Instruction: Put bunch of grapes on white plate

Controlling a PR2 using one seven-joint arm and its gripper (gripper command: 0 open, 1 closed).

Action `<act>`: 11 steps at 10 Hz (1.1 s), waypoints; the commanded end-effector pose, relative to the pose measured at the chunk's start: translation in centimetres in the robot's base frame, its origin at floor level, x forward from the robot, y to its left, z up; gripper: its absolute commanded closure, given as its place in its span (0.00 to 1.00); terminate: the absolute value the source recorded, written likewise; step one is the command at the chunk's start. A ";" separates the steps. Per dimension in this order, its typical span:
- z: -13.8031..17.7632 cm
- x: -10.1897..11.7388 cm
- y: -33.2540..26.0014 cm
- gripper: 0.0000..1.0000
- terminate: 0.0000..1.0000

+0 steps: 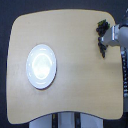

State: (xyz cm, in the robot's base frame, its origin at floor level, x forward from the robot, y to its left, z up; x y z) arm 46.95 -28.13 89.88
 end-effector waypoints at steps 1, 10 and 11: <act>0.0 0.0 0.0 0.00 0.00; -7.2 8.7 3.6 0.00 0.00; -8.2 9.4 4.0 0.00 0.00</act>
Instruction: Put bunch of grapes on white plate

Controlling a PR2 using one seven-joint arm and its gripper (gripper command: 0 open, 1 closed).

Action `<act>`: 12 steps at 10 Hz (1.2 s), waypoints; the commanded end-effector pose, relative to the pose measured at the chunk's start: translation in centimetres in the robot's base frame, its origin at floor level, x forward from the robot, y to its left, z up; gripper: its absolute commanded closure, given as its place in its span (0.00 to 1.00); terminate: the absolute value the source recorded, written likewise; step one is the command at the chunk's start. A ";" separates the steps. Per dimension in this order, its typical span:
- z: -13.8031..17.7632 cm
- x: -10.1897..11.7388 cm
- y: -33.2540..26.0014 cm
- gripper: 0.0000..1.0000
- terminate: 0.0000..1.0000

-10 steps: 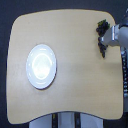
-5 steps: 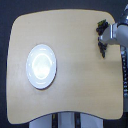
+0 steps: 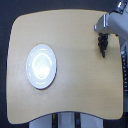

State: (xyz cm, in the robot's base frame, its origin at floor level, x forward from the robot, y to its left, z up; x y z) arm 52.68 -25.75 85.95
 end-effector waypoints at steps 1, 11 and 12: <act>-5.6 4.6 1.6 0.00 0.00; -14.2 4.5 -2.2 0.00 0.00; -14.4 4.5 -2.1 0.00 0.00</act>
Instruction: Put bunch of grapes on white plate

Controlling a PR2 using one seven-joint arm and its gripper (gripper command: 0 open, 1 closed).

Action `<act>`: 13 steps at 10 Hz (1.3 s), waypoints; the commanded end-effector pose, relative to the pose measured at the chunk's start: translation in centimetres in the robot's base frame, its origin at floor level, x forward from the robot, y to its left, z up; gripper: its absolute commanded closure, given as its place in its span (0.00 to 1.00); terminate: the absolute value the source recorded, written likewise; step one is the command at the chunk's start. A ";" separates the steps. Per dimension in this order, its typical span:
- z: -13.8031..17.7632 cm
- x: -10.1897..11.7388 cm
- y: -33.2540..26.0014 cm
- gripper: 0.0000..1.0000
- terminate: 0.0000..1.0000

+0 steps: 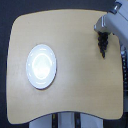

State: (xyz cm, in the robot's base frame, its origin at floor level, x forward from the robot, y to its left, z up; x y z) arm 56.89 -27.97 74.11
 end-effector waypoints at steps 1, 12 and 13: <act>-2.7 0.4 -0.1 0.00 0.00; -1.6 0.3 0.6 1.00 0.00; -1.5 0.2 0.8 1.00 0.00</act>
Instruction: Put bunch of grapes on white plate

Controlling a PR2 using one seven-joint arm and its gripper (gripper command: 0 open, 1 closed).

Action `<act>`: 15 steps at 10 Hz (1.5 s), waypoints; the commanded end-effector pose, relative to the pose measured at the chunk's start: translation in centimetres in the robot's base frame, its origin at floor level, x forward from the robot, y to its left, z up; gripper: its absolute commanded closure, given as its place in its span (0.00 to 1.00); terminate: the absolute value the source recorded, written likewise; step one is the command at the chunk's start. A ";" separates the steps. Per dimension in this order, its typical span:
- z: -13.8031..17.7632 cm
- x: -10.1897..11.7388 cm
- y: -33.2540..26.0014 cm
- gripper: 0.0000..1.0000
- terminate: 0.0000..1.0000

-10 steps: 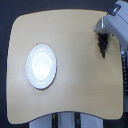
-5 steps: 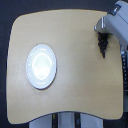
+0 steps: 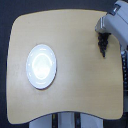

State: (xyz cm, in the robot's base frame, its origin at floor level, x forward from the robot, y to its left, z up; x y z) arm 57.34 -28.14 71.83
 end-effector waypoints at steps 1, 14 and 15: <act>0.9 -0.2 1.1 1.00 0.00; 5.2 0.4 3.2 1.00 0.00; 7.3 0.5 4.5 1.00 0.00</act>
State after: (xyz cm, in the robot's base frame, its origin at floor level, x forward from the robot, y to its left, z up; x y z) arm 57.35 -26.29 73.83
